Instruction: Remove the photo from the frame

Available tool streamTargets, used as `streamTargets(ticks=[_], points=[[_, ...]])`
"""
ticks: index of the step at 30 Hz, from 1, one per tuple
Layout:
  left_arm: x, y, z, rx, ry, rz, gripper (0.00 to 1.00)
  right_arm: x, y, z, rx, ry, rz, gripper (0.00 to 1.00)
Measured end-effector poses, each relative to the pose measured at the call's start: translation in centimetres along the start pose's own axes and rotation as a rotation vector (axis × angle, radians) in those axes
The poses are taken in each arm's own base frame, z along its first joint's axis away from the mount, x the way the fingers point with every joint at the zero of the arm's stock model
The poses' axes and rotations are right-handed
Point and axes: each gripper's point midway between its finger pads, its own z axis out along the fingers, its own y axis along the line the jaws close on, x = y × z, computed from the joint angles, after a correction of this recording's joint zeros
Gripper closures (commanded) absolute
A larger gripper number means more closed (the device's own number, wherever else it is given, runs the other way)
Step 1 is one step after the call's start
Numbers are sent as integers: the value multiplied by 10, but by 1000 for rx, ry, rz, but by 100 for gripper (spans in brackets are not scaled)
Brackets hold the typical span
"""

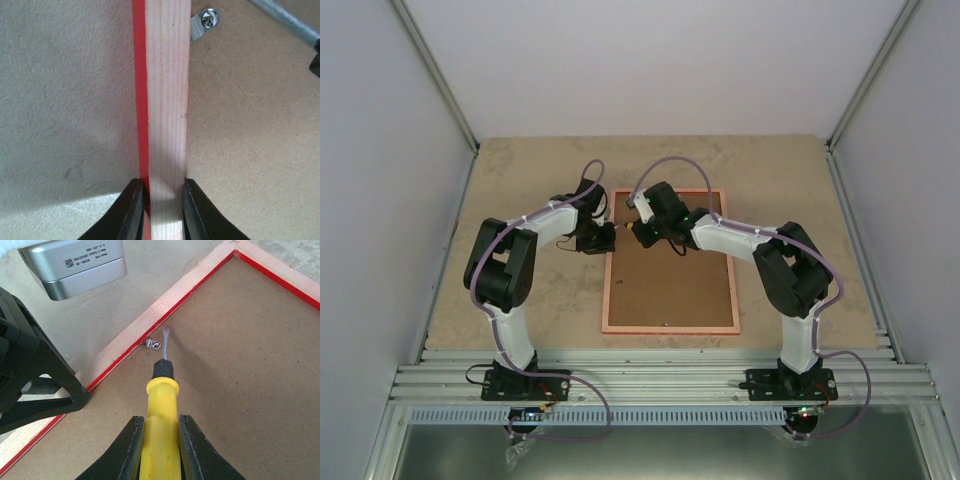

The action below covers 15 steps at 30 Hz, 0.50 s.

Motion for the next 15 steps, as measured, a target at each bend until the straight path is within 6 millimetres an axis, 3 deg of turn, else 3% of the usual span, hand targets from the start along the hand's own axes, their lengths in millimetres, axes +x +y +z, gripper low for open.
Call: streamTargets(ticks=[15], points=[[0, 0, 0, -1, 1, 0, 82, 2, 4, 4, -24, 17, -3, 99]])
